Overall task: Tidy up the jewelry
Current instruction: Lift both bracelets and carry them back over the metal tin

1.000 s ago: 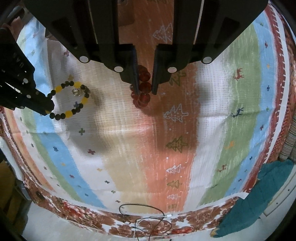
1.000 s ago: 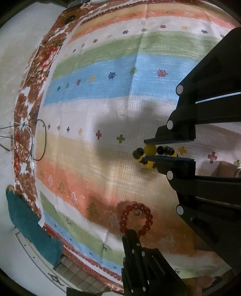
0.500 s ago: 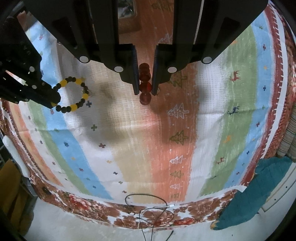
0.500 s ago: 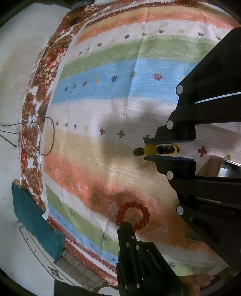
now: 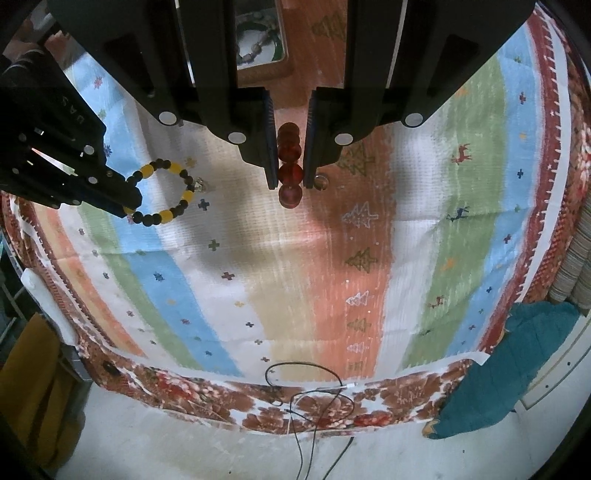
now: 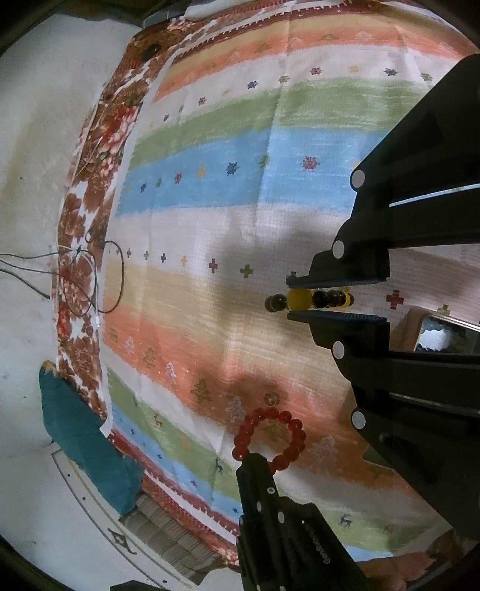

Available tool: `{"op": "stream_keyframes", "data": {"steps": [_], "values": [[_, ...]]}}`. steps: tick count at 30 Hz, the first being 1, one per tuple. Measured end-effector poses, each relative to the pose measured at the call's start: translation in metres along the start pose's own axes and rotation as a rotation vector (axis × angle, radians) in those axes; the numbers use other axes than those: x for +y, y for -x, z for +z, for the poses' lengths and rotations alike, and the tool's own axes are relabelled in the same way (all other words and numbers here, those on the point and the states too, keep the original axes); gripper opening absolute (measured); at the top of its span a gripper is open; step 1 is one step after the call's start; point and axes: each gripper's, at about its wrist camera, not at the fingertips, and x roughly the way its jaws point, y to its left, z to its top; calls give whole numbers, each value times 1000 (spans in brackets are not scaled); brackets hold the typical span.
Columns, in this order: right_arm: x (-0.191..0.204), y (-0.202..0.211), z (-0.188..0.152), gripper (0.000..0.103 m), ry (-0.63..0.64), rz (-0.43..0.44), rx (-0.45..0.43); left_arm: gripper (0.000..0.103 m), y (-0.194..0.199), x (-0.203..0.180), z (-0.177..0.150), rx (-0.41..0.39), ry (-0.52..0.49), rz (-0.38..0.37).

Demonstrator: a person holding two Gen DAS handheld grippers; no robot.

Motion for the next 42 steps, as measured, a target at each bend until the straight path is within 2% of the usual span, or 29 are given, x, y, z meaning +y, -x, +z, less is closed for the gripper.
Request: {"op": "stream_keyframes", "data": {"steps": [16, 42], "values": [[3, 31, -10, 12, -10, 22, -67, 13, 31, -9, -14, -56, -13, -13], [20, 66, -40, 12, 22, 52, -103, 13, 68, -30, -60, -101, -75, -47]]}}
